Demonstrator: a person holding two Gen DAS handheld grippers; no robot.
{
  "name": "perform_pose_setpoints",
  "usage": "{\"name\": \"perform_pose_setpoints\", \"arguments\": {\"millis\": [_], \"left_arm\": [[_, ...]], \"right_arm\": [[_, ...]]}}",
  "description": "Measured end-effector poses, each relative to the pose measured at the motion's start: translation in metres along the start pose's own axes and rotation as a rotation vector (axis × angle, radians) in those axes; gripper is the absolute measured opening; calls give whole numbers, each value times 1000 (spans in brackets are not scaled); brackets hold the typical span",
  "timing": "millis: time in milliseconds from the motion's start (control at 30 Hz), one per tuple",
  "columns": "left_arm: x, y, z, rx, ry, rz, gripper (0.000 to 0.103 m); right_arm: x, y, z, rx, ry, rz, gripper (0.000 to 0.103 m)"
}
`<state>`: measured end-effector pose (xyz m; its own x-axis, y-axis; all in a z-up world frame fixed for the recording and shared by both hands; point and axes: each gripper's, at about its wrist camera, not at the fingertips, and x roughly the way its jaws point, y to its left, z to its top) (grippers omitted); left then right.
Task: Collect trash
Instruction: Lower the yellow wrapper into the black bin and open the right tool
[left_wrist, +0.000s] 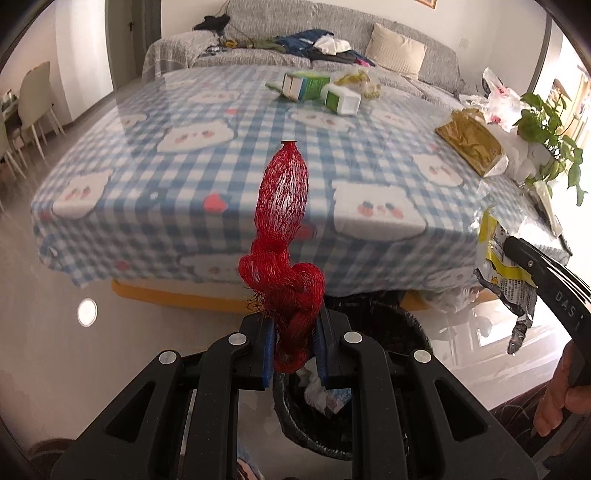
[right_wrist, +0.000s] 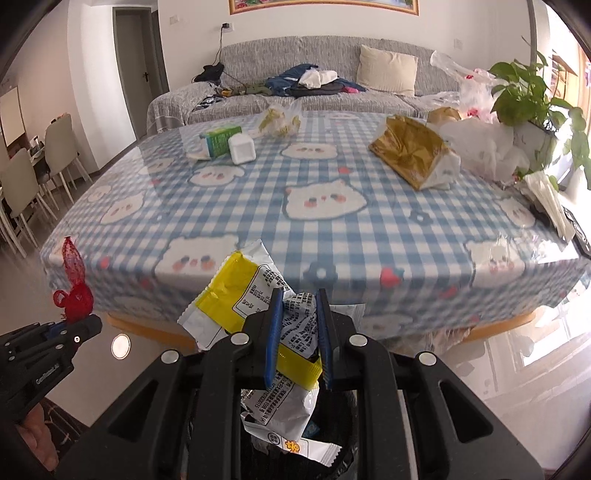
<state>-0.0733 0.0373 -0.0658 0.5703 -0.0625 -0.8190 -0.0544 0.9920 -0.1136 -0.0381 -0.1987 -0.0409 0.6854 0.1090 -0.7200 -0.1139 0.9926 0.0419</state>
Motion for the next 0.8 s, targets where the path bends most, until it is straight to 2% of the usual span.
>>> {"name": "perform_pose_setpoints", "arguments": {"millis": [367,800], "left_arm": [[24,-1,-33,-3,48,7,16],[63,4,-51,-4,95,41,16]], "right_arm": [[15,18,-41,-23,65,-6,17],[46,29,-72,-48,116,24,17]]}}
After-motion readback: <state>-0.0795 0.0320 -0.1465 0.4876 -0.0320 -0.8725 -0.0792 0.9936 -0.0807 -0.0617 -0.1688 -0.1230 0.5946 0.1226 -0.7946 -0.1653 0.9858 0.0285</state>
